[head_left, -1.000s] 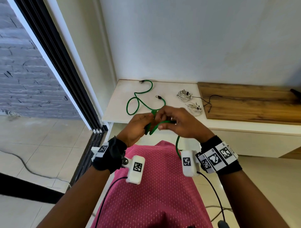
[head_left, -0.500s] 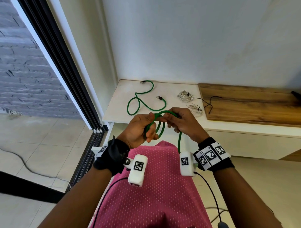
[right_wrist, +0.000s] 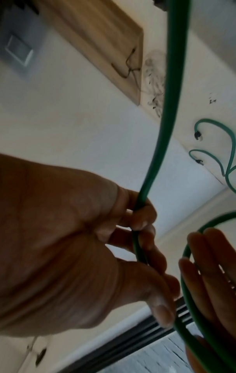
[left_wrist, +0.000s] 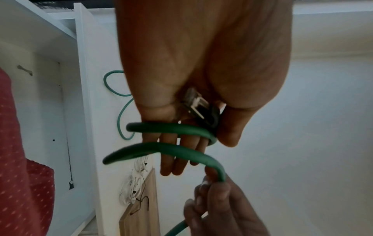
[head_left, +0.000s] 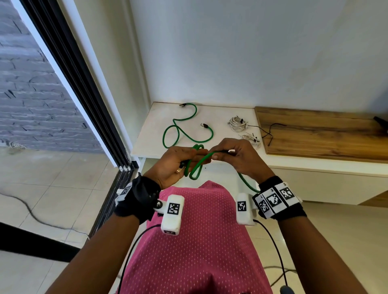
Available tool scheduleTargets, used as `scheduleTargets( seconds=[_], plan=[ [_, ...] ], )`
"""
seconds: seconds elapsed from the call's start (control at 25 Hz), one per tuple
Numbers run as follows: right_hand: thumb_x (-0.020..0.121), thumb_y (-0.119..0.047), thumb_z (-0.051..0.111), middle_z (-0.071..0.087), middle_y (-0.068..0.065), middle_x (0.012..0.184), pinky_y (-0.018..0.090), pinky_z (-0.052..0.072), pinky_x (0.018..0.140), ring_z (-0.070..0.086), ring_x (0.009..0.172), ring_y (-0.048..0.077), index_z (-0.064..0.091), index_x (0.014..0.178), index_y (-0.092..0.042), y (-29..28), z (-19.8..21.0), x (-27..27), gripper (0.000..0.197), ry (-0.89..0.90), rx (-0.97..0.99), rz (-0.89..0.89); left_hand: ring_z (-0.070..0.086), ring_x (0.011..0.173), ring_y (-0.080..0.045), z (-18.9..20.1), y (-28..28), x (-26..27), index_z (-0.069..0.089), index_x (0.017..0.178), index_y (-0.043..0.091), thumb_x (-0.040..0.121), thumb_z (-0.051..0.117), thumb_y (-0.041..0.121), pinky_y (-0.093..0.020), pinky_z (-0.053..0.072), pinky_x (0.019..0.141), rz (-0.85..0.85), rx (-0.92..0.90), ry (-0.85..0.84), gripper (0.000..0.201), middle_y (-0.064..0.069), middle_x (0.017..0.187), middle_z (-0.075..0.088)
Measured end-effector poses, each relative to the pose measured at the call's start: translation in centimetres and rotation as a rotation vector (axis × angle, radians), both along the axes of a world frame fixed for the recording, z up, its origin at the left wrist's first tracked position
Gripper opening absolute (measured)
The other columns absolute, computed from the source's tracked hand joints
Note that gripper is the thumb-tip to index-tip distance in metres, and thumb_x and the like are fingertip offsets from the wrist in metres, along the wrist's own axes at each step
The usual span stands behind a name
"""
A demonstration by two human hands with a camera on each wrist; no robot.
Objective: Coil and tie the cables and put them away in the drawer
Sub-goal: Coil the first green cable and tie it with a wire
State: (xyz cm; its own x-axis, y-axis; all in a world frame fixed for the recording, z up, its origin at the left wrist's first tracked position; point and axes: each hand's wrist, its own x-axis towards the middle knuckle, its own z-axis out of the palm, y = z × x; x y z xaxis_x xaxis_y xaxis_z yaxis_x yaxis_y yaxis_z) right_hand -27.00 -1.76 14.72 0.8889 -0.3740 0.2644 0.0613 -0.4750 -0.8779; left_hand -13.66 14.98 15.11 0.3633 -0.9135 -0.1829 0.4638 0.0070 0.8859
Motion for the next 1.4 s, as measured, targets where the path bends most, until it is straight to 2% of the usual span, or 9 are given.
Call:
scheduleTargets(
  seconds=[0.16,0.24,0.32,0.44,0.56,0.72,0.96,1.12,1.4],
  plan=[
    [0.068,-0.015,0.083,0.072,-0.001,0.074,0.033,0.053,0.067,0.063,0.069,0.012,0.075,0.080,-0.013,0.7,1.2,0.8,0.014,-0.094,-0.012,-0.221,0.070,0.078,-0.032,0.0,0.1,-0.5,0.050,0.121,-0.017,0.100,0.033,0.020,-0.042,0.054,0.089,-0.190,0.054,-0.099,0.045,-0.021,0.086,0.072],
    [0.068,-0.018,0.084,0.068,-0.005,0.063,0.027,0.049,0.053,0.057,0.055,0.009,0.073,0.074,-0.013,0.4,1.2,0.9,0.013,-0.085,0.033,-0.290,0.051,0.044,-0.016,0.2,0.4,-0.8,0.057,0.112,-0.011,0.098,0.034,0.027,-0.035,0.052,0.065,-0.221,0.018,-0.055,0.046,-0.003,0.053,0.059],
    [0.079,-0.024,0.076,0.064,-0.004,0.057,0.024,0.042,0.044,0.051,0.045,0.009,0.072,0.075,-0.011,0.2,0.5,0.8,0.015,0.029,0.087,-0.286,0.031,0.035,-0.005,0.5,0.4,-0.5,0.062,0.099,0.001,0.097,0.036,0.032,-0.024,0.036,0.048,-0.217,-0.124,0.140,0.041,0.006,0.043,0.042],
    [0.097,-0.028,0.053,0.065,0.001,0.076,0.025,0.046,0.048,0.054,0.051,0.012,0.066,0.096,-0.008,1.0,-1.7,0.5,0.024,0.460,-0.096,-0.084,0.023,0.034,-0.003,1.4,0.0,0.3,0.059,0.101,0.003,0.096,0.035,0.034,-0.018,0.023,0.041,-0.036,-0.294,0.299,0.039,0.008,0.047,0.040],
    [0.098,-0.026,0.050,0.066,0.005,0.105,0.029,0.052,0.071,0.060,0.074,0.012,0.054,0.117,-0.012,3.5,-2.6,-0.1,0.024,0.737,-0.574,0.237,0.039,0.039,-0.007,1.4,-0.5,1.1,0.053,0.113,-0.002,0.101,0.034,0.028,-0.017,0.030,0.042,0.265,-0.233,0.153,0.037,0.001,0.060,0.058],
    [0.095,-0.022,0.055,0.065,0.011,0.107,0.034,0.047,0.079,0.060,0.098,0.024,0.057,0.116,-0.009,6.3,0.9,0.2,0.025,0.577,-0.943,0.363,0.069,0.068,-0.023,-0.3,-0.6,0.4,0.044,0.120,0.003,0.103,0.036,0.021,-0.027,0.055,0.061,0.221,0.008,-0.284,0.026,-0.011,0.087,0.074],
    [0.086,-0.014,0.067,0.071,0.001,0.080,0.021,0.048,0.053,0.061,0.065,0.005,0.074,0.097,-0.008,1.1,4.3,0.3,0.014,0.067,-0.319,0.113,0.050,0.037,-0.018,-1.7,0.8,-1.0,0.050,0.122,-0.010,0.102,0.029,0.010,-0.022,0.044,0.041,-0.250,0.041,-0.239,0.035,-0.012,0.054,0.060],
    [0.093,-0.009,0.059,0.061,-0.001,0.069,0.020,0.044,0.041,0.051,0.045,0.004,0.071,0.099,-0.014,0.0,1.7,0.0,0.014,0.126,-0.061,-0.079,0.028,0.027,-0.005,-1.2,0.8,-1.3,0.061,0.110,-0.001,0.097,0.026,0.048,-0.017,0.036,0.037,-0.211,-0.180,0.147,0.062,0.003,0.037,0.037],
    [0.100,-0.012,0.046,0.063,0.027,0.086,0.046,0.058,0.062,0.064,0.069,0.029,0.063,0.109,0.000,5.4,-1.7,0.3,0.023,0.154,0.523,-0.090,0.032,0.029,-0.005,-1.4,0.0,-0.3,0.058,0.091,0.012,0.097,0.038,0.032,-0.022,0.041,0.046,-0.032,-0.367,0.326,0.030,0.008,0.038,0.038]
  ],
)
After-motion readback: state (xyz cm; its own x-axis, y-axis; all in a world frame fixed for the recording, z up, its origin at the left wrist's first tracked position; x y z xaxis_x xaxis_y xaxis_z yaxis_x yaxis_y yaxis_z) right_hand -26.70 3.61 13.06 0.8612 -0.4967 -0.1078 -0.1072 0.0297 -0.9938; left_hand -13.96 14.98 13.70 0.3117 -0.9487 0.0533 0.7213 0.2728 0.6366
